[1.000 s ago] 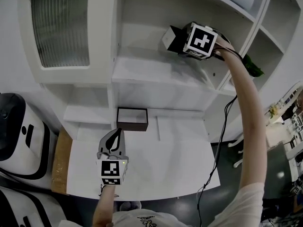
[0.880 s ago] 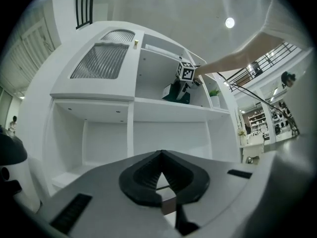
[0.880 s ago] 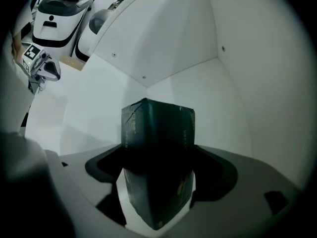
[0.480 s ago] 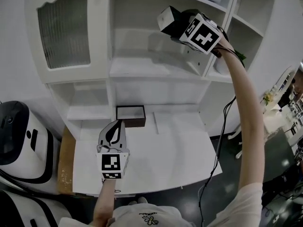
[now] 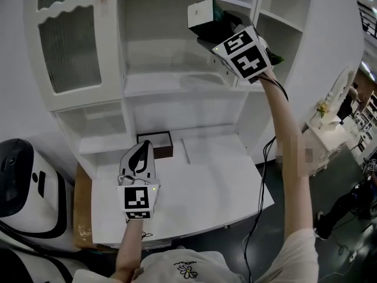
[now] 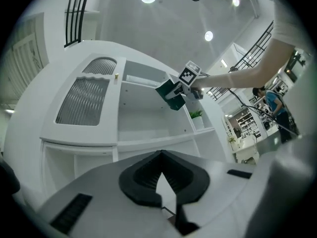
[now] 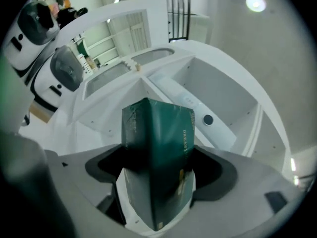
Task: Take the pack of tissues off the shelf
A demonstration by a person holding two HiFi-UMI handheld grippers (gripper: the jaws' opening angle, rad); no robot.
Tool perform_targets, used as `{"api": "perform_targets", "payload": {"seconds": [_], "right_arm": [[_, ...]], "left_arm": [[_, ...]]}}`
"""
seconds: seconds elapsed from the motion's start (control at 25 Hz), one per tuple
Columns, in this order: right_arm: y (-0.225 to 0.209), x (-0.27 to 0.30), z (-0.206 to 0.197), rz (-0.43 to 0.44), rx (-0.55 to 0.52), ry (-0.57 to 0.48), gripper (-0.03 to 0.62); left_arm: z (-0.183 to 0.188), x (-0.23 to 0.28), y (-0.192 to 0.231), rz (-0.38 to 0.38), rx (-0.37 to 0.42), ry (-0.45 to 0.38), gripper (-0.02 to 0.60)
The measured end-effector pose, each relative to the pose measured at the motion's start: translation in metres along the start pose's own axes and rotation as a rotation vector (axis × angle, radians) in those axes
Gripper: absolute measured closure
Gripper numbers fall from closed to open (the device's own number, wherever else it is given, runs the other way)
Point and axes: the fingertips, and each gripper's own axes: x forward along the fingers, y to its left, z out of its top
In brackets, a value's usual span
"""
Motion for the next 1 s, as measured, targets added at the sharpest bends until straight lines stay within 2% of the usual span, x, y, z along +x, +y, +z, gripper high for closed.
{"api": "perform_targets", "payload": {"seconds": [0.12,0.28,0.56,0.76,1.0], "right_arm": [[-0.003,-0.023,0.003,-0.079,0.131,-0.083,0.163],[-0.004,-0.054,0.000,-0.185,0.199,-0.155,0.163],[0.010,-0.127,-0.007,-0.311,0.375,-0.305,0.161],[0.038,-0.179,-0.019,-0.390,0.428,-0.380,0.161],[0.100,-0.220,-0.041,-0.434,0.453,-0.357,0.163]], "left_arm": [[0.006,-0.001,-0.004,-0.012,0.021,-0.005,0.583],[0.018,-0.003,-0.004,-0.011,0.048,-0.023,0.583],[0.028,-0.006,-0.005,-0.006,0.051,-0.043,0.583],[0.032,-0.011,-0.009,0.003,0.076,-0.057,0.583],[0.019,-0.020,0.001,0.056,0.048,-0.045,0.583]]}}
